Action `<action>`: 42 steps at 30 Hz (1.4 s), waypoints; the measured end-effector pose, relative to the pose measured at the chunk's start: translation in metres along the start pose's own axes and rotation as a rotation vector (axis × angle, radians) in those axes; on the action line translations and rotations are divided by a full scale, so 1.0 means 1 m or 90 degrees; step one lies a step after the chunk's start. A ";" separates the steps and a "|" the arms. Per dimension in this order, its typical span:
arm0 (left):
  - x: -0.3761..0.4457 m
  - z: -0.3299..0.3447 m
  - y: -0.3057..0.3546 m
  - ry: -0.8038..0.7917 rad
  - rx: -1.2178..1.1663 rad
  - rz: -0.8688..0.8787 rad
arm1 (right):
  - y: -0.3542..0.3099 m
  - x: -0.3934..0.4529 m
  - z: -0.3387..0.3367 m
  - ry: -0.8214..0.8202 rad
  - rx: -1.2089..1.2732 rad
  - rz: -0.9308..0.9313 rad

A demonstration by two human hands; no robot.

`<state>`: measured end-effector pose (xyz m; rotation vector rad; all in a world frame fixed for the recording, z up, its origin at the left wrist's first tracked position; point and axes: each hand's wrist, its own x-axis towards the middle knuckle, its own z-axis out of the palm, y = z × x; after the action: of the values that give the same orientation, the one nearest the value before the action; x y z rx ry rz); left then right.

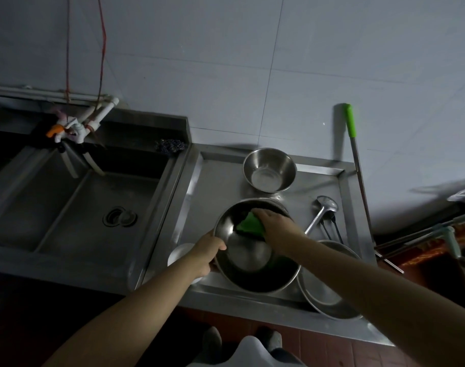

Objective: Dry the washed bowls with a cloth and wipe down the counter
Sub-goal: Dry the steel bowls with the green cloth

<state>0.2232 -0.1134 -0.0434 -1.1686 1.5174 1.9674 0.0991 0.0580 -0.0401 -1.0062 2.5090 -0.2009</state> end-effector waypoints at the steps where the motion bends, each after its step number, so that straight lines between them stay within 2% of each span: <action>1: -0.001 0.002 0.000 -0.007 -0.011 0.003 | -0.001 -0.001 0.009 0.001 -0.031 -0.010; 3: 0.000 0.005 0.001 -0.014 -0.038 0.014 | -0.003 -0.004 0.039 -0.085 -0.120 -0.048; 5: 0.003 0.007 0.000 -0.026 -0.038 0.030 | -0.004 -0.006 0.069 -0.173 -0.123 -0.039; 8: 0.004 0.008 -0.003 -0.033 -0.033 0.040 | -0.007 -0.001 0.081 -0.130 -0.087 -0.045; 13: -0.008 0.012 -0.004 -0.038 -0.008 0.038 | -0.008 0.008 0.087 -0.122 -0.109 -0.190; 14: -0.009 0.010 -0.004 -0.039 0.002 0.042 | -0.005 0.012 0.091 -0.105 -0.107 -0.186; 17: -0.005 0.006 -0.003 -0.019 0.012 0.062 | 0.003 0.018 0.090 -0.043 -0.086 -0.073; 21: -0.004 0.008 -0.005 0.050 -0.049 0.097 | -0.002 0.018 0.079 -0.101 -0.098 0.037; 24: -0.001 0.008 -0.004 0.074 -0.067 0.113 | -0.009 0.011 0.073 -0.206 -0.109 -0.051; 26: 0.000 0.006 -0.001 0.089 -0.096 0.090 | -0.017 0.003 0.064 -0.250 -0.051 -0.068; 29: -0.002 0.002 0.004 0.077 -0.168 0.024 | -0.027 -0.011 0.045 -0.249 0.019 -0.078; 31: -0.003 0.000 0.008 0.071 -0.177 -0.010 | -0.030 -0.021 0.040 -0.232 -0.009 -0.111; 34: 0.002 0.000 0.018 0.068 -0.118 -0.037 | -0.029 -0.030 0.034 -0.160 -0.152 -0.140; 38: 0.005 -0.003 0.039 0.023 -0.031 -0.044 | -0.018 -0.027 0.006 -0.068 -0.196 -0.196; 39: 0.005 -0.005 0.041 0.030 0.047 -0.003 | -0.016 -0.027 -0.002 -0.068 -0.201 -0.200; 40: 0.010 -0.009 0.041 0.048 0.194 0.080 | -0.014 -0.027 -0.009 -0.079 -0.205 -0.200; 42: 0.018 -0.016 0.040 0.075 0.547 0.357 | -0.012 -0.025 -0.021 -0.119 -0.207 -0.188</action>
<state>0.1893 -0.1453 -0.0349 -0.5142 2.5749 1.2180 0.1135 0.0661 -0.0090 -1.4514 2.2575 0.2138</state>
